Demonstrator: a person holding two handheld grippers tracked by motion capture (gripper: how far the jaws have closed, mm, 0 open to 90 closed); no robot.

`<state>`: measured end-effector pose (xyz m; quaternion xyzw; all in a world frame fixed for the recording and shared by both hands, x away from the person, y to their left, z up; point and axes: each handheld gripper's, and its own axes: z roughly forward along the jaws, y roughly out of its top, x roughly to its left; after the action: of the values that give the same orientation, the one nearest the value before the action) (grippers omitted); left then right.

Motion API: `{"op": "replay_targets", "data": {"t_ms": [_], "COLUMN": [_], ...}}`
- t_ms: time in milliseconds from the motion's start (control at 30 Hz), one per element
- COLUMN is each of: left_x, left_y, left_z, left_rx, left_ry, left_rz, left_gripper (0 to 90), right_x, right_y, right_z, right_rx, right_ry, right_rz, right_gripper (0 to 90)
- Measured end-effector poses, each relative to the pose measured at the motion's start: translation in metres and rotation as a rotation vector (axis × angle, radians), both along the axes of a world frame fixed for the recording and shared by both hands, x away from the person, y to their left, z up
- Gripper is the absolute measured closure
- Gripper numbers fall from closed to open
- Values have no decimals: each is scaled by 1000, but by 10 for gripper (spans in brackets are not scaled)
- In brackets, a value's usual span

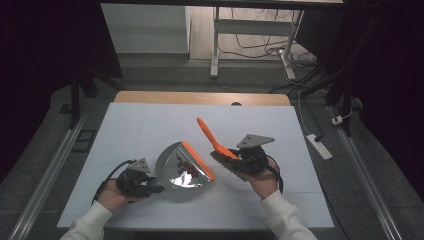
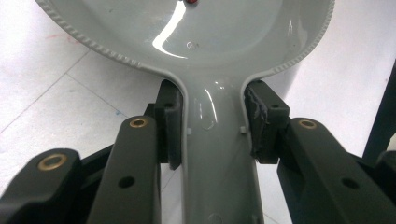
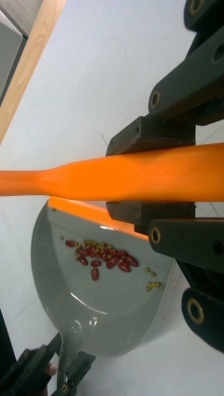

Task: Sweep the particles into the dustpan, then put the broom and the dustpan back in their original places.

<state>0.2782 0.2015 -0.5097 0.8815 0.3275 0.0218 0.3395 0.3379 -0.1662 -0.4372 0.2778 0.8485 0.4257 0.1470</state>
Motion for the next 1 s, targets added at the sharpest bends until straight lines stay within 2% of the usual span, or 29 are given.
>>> {"op": "replay_targets", "data": {"t_ms": [200,300,1000], "left_x": [-4,-7,-15], "left_y": [1,2,9], "left_z": [1,2,6], "left_rx": [-14,-37,-73], "left_ry": [-7,-5,-19], "left_rz": [33,41,129], "left_gripper": [613,613,612], "right_x": [-1,-2,-10], "right_y": [-9,-11,-39], "right_z": [1,2,3], "right_rx": [3,3,25], "right_ry": [-4,-6,-25], "right_rz": [-16,-18,-60], "right_gripper": [701,701,702]}}
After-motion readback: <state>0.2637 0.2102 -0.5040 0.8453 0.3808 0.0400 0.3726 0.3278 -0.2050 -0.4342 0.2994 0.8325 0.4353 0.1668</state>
